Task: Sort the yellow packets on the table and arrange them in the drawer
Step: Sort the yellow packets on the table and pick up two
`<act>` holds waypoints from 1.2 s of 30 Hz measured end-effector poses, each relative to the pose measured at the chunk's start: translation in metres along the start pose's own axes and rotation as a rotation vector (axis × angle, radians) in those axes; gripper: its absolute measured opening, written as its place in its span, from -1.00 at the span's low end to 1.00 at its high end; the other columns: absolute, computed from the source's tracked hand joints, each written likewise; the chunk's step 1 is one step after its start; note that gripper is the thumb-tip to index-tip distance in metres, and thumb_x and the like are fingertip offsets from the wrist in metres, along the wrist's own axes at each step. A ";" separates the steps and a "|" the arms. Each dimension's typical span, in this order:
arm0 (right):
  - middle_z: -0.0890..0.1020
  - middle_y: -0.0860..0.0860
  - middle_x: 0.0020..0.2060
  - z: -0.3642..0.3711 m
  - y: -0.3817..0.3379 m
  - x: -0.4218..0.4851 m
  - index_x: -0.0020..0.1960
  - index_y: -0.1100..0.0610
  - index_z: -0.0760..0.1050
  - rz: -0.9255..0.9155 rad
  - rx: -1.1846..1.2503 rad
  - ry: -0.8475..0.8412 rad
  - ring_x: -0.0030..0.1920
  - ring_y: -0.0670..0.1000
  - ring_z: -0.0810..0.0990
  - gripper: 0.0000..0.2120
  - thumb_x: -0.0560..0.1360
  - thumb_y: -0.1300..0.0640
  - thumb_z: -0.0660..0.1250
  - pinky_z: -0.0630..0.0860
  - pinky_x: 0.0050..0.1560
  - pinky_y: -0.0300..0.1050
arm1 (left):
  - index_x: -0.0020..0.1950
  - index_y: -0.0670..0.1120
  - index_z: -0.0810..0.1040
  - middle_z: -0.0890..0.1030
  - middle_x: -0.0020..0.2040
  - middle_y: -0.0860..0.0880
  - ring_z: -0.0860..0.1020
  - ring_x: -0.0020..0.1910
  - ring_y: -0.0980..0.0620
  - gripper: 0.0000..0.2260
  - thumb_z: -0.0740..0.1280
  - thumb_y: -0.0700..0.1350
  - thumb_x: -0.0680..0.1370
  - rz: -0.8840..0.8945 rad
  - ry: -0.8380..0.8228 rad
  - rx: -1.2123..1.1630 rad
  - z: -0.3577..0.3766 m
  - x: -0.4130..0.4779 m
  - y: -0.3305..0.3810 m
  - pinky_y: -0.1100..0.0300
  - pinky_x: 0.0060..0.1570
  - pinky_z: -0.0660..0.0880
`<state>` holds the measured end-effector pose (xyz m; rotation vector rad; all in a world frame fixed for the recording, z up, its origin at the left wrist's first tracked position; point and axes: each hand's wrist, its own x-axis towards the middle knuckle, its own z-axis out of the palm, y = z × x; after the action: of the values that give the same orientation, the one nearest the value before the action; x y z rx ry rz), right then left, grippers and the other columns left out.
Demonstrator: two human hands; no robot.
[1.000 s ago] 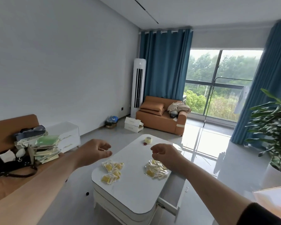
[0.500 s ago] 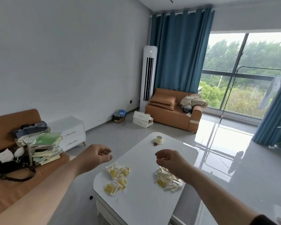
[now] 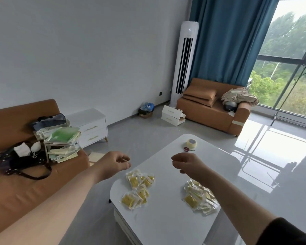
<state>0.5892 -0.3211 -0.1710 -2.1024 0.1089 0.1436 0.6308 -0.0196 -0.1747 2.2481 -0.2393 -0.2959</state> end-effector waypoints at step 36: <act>0.65 -0.03 0.00 0.216 0.197 0.372 0.13 0.05 0.58 0.570 0.084 -0.053 0.00 -0.08 0.63 -0.79 0.50 0.14 0.38 0.51 -0.11 -0.28 | -0.01 -0.01 0.59 0.63 0.01 -0.04 0.56 0.01 0.03 -0.93 0.41 -0.14 0.54 -0.470 -0.417 -0.230 0.103 0.377 -0.320 0.17 -0.03 0.50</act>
<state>0.9179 -0.2432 -0.5019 -1.9308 0.6697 0.5239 0.9835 0.0062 -0.5352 1.9713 0.1104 -0.9940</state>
